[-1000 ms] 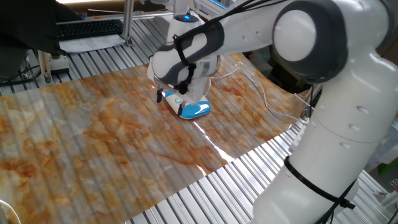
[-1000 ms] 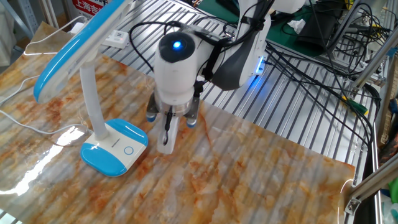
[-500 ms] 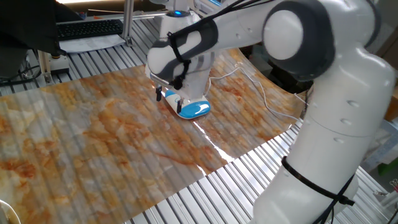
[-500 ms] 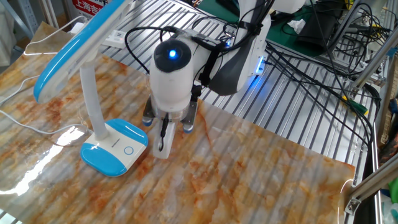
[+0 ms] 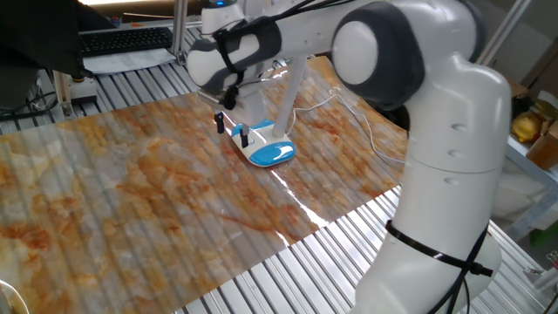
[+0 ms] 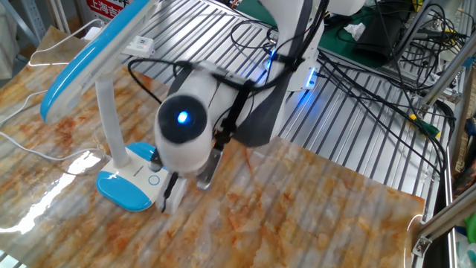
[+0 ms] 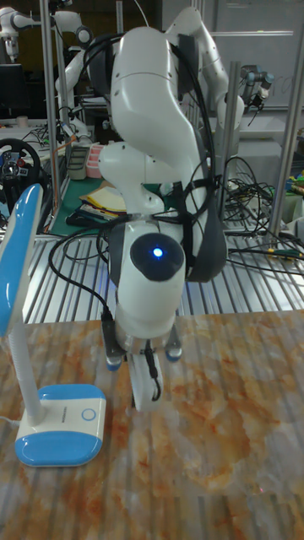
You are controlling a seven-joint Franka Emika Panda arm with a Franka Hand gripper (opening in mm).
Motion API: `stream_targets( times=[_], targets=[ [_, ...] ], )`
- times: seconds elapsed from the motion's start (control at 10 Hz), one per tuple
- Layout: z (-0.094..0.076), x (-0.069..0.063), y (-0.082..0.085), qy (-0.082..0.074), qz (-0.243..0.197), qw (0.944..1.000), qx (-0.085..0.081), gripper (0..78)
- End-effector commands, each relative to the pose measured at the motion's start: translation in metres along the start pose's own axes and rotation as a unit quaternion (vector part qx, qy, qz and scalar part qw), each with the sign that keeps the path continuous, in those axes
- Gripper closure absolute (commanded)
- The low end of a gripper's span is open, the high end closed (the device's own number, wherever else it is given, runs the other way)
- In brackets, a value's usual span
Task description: Turn on the desk lamp by pressing the button
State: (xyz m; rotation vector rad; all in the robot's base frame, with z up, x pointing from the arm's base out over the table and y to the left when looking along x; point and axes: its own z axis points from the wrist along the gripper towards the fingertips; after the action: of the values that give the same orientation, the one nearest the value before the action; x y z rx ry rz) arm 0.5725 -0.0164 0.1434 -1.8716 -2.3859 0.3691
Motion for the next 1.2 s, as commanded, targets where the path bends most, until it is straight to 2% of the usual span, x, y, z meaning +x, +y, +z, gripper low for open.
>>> stream_targets(
  times=[0.1,0.3,0.4,0.7,0.9,1.2],
  targets=[
    [0.002,-0.008,0.011,-0.017,0.036,0.9989,0.024,0.2],
    [0.003,-0.010,0.012,-0.021,0.039,0.9987,0.026,0.2],
    [0.005,-0.013,0.014,-0.029,0.047,0.9979,0.035,0.2],
    [0.010,-0.019,0.013,-0.031,0.062,0.9964,0.050,0.2],
    [0.017,-0.026,0.004,-0.034,0.057,0.9967,0.048,0.2],
    [0.015,-0.029,-0.003,-0.034,0.072,0.9957,0.048,0.2]
  ],
)
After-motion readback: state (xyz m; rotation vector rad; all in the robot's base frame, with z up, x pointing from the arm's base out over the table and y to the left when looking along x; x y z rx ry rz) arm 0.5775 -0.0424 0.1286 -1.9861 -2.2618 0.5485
